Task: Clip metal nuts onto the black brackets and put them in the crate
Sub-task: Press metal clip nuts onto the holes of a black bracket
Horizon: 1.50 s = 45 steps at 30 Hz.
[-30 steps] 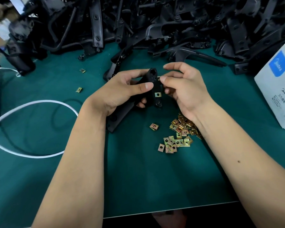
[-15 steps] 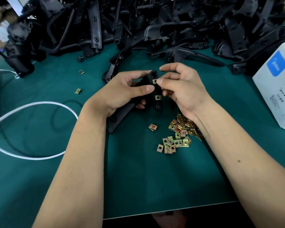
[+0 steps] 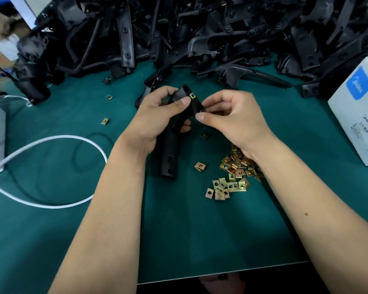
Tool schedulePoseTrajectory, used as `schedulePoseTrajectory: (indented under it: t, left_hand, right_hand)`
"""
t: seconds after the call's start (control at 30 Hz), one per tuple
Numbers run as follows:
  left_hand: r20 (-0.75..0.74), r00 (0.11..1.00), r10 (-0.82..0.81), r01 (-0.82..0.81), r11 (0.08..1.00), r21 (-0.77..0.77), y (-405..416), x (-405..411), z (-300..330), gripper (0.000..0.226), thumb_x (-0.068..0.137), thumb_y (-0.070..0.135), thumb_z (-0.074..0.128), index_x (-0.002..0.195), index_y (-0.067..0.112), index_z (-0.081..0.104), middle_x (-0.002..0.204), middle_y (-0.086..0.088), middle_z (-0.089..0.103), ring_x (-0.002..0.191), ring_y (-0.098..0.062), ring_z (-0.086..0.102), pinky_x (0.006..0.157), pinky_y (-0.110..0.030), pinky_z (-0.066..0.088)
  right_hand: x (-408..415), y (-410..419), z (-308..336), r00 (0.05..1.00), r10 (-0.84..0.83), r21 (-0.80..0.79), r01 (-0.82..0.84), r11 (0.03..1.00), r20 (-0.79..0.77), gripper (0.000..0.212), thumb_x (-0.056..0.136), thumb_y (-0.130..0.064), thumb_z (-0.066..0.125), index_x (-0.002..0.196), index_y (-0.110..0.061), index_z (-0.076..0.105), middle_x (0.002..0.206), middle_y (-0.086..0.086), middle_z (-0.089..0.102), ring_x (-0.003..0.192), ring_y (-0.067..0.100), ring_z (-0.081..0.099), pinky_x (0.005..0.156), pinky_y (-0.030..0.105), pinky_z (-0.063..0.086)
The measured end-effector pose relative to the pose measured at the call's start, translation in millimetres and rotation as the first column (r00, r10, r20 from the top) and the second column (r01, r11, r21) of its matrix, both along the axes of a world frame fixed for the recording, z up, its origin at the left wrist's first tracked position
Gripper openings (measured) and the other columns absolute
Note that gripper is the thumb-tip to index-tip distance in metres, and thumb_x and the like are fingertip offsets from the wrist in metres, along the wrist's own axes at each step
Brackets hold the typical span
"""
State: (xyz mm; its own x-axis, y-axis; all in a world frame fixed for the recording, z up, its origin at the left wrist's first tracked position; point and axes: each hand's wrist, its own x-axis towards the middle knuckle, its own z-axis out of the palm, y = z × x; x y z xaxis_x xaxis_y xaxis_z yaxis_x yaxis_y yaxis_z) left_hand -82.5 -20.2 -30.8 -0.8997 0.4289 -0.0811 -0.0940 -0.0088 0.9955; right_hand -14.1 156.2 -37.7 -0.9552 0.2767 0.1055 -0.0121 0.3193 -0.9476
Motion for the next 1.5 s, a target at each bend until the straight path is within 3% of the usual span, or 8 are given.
schedulePoseTrajectory:
  t: [0.23,0.6,0.73,0.93,1.1,1.3,1.4,1.5]
  left_hand:
    - [-0.06,0.998,-0.015,0.018,0.998,0.058,0,1,-1,0.026,0.098,0.02,0.071,0.123,0.022,0.068,0.088,-0.01,0.072,0.068,-0.025,0.067,0.064,-0.035,0.061]
    - [-0.116,0.993,0.015,-0.014,1.0,0.017,2,0,-1,0.008,0.1,0.017,0.067,0.105,0.012,0.07,0.077,-0.001,0.073,0.06,-0.013,0.063,0.053,-0.024,0.054]
    - [-0.087,0.996,0.021,-0.016,0.998,0.056,2,3,0,0.01,0.1,0.018,0.066,0.105,0.012,0.072,0.081,-0.003,0.071,0.062,-0.014,0.063,0.054,-0.024,0.052]
    - [-0.096,0.995,-0.01,0.023,0.991,0.129,5,11,1,0.01,0.1,0.018,0.065,0.106,0.015,0.073,0.087,-0.002,0.071,0.064,-0.014,0.061,0.052,-0.022,0.049]
    - [-0.143,0.988,-0.058,0.084,0.98,0.181,28,28,12,0.01,0.1,0.02,0.062,0.104,0.015,0.07,0.079,-0.001,0.067,0.06,-0.012,0.06,0.049,-0.021,0.049]
    - [-0.231,0.957,-0.174,0.236,0.93,0.281,126,84,57,0.012,0.102,0.014,0.062,0.107,0.004,0.066,0.08,-0.005,0.065,0.061,-0.015,0.059,0.054,-0.024,0.05]
    - [-0.313,0.906,-0.285,0.371,0.892,0.26,199,132,81,0.007,0.099,0.009,0.066,0.103,0.002,0.066,0.082,-0.015,0.06,0.061,-0.019,0.053,0.053,-0.027,0.049]
    - [-0.39,0.797,-0.462,0.56,0.807,0.189,278,197,93,0.006,0.094,0.004,0.072,0.094,0.002,0.066,0.071,-0.009,0.061,0.052,-0.015,0.052,0.048,-0.028,0.049]
  right_hand:
    - [1,-4,2,1.0,-0.011,-0.056,0.013,0.998,0.029,0.023,0.076,-0.017,0.09,0.096,-0.014,0.078,0.088,0.003,0.078,0.08,0.009,0.071,0.083,0.03,0.059]
    - [-2,-6,-4,0.999,0.04,0.088,-0.038,0.995,-0.021,0.009,0.083,-0.034,0.084,0.081,-0.027,0.078,0.078,-0.01,0.076,0.074,0.004,0.069,0.069,0.019,0.052]
    - [1,-7,1,0.995,0.062,0.143,-0.049,0.988,-0.082,0.012,0.084,-0.032,0.083,0.081,-0.021,0.08,0.073,-0.005,0.075,0.069,0.01,0.068,0.067,0.026,0.053]
    - [10,-3,16,0.99,0.076,0.28,-0.04,0.959,-0.118,0.016,0.086,-0.03,0.082,0.074,-0.02,0.076,0.061,-0.012,0.064,0.057,-0.001,0.055,0.059,0.012,0.037]
    - [41,11,33,0.987,0.009,0.302,0.04,0.953,-0.16,0.014,0.086,-0.033,0.081,0.076,-0.027,0.073,0.065,-0.011,0.068,0.062,-0.001,0.06,0.057,0.011,0.041]
    - [112,78,70,0.942,-0.143,0.19,0.207,0.96,-0.304,0.013,0.092,-0.026,0.075,0.081,-0.018,0.074,0.075,-0.005,0.076,0.065,0.011,0.07,0.065,0.044,0.059]
    - [172,129,78,0.862,-0.312,0.047,0.359,0.932,-0.399,0.013,0.093,-0.023,0.073,0.086,-0.012,0.075,0.076,0.003,0.077,0.065,0.02,0.071,0.057,0.031,0.056]
    - [254,179,71,0.768,-0.474,-0.116,0.474,0.873,-0.431,0.006,0.096,-0.024,0.069,0.094,-0.02,0.074,0.078,0.0,0.077,0.069,0.018,0.073,0.061,0.025,0.054]
